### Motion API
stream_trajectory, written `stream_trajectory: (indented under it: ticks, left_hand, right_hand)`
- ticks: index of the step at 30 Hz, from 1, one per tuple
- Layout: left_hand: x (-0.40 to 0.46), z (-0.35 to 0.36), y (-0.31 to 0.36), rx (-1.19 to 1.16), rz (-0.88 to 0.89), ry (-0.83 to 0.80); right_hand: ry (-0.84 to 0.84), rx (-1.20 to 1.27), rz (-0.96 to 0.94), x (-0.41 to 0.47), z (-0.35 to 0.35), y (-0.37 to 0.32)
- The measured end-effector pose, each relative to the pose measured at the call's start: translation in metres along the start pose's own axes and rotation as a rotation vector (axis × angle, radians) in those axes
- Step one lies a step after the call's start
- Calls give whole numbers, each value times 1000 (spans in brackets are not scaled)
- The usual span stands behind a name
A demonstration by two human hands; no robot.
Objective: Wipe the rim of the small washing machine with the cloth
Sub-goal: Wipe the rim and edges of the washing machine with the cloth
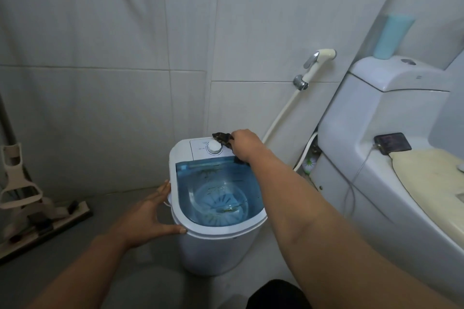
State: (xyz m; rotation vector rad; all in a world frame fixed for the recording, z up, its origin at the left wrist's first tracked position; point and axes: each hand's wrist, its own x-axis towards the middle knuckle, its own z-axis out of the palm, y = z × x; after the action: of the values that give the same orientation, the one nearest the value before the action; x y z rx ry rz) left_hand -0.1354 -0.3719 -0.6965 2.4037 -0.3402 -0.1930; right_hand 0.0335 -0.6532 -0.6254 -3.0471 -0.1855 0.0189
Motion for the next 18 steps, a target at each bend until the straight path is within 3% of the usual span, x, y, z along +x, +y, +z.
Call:
stream_trajectory:
  ticks: [12, 18]
  left_hand:
    - [-4, -7, 13, 31, -8, -10]
    - [-3, -8, 13, 43, -6, -18]
  right_hand:
    - [46, -91, -249, -24, 29, 15]
    - [37, -114, -164, 0, 15, 17]
